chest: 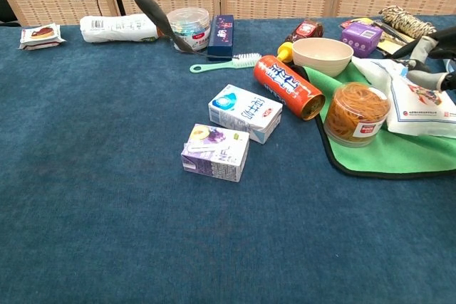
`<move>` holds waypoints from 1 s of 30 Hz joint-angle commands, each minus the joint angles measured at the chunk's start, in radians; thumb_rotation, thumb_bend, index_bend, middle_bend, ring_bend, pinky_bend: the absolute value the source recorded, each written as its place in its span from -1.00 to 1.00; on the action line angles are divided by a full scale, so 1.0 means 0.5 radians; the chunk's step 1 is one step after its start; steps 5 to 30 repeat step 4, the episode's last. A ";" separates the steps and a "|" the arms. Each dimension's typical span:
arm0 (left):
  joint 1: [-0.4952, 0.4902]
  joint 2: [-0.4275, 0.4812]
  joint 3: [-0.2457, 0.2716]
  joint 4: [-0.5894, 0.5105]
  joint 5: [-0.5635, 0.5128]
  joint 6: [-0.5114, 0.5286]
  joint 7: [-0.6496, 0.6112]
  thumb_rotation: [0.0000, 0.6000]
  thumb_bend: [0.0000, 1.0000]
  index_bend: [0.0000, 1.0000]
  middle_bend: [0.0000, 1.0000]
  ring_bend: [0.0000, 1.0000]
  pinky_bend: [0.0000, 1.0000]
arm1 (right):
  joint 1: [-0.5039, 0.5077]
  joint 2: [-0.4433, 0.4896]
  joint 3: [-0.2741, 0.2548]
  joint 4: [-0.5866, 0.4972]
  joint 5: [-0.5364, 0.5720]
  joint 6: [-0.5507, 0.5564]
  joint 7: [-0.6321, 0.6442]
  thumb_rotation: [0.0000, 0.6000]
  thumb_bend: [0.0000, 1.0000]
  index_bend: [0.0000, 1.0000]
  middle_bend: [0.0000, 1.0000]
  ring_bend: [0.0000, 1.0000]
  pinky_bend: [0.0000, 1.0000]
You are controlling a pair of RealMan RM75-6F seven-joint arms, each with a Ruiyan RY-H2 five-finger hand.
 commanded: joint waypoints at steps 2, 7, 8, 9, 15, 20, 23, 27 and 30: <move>0.007 -0.008 0.001 0.015 0.008 -0.008 -0.009 1.00 0.01 0.36 -0.67 -0.99 -0.90 | -0.002 -0.002 0.000 0.005 -0.004 0.000 0.004 1.00 0.22 0.43 -0.50 -0.92 -1.00; 0.009 -0.022 -0.002 0.031 0.003 -0.016 -0.012 1.00 0.01 0.36 -0.67 -0.99 -0.90 | -0.004 0.000 0.002 0.009 -0.003 -0.002 0.013 1.00 0.22 0.43 -0.50 -0.93 -1.00; 0.009 -0.022 -0.002 0.031 0.003 -0.016 -0.012 1.00 0.01 0.36 -0.67 -0.99 -0.90 | -0.004 0.000 0.002 0.009 -0.003 -0.002 0.013 1.00 0.22 0.43 -0.50 -0.93 -1.00; 0.009 -0.022 -0.002 0.031 0.003 -0.016 -0.012 1.00 0.01 0.36 -0.67 -0.99 -0.90 | -0.004 0.000 0.002 0.009 -0.003 -0.002 0.013 1.00 0.22 0.43 -0.50 -0.93 -1.00; 0.009 -0.022 -0.002 0.031 0.003 -0.016 -0.012 1.00 0.01 0.36 -0.67 -0.99 -0.90 | -0.004 0.000 0.002 0.009 -0.003 -0.002 0.013 1.00 0.22 0.43 -0.50 -0.93 -1.00; 0.009 -0.022 -0.002 0.031 0.003 -0.016 -0.012 1.00 0.01 0.36 -0.67 -0.99 -0.90 | -0.004 0.000 0.002 0.009 -0.003 -0.002 0.013 1.00 0.22 0.43 -0.50 -0.93 -1.00; 0.009 -0.022 -0.002 0.031 0.003 -0.016 -0.012 1.00 0.01 0.36 -0.67 -0.99 -0.90 | -0.004 0.000 0.002 0.009 -0.003 -0.002 0.013 1.00 0.22 0.43 -0.50 -0.93 -1.00; 0.009 -0.022 -0.002 0.031 0.003 -0.016 -0.012 1.00 0.01 0.36 -0.67 -0.99 -0.90 | -0.004 0.000 0.002 0.009 -0.003 -0.002 0.013 1.00 0.22 0.43 -0.50 -0.93 -1.00; 0.009 -0.022 -0.002 0.031 0.003 -0.016 -0.012 1.00 0.01 0.36 -0.67 -0.99 -0.90 | -0.004 0.000 0.002 0.009 -0.003 -0.002 0.013 1.00 0.22 0.43 -0.50 -0.93 -1.00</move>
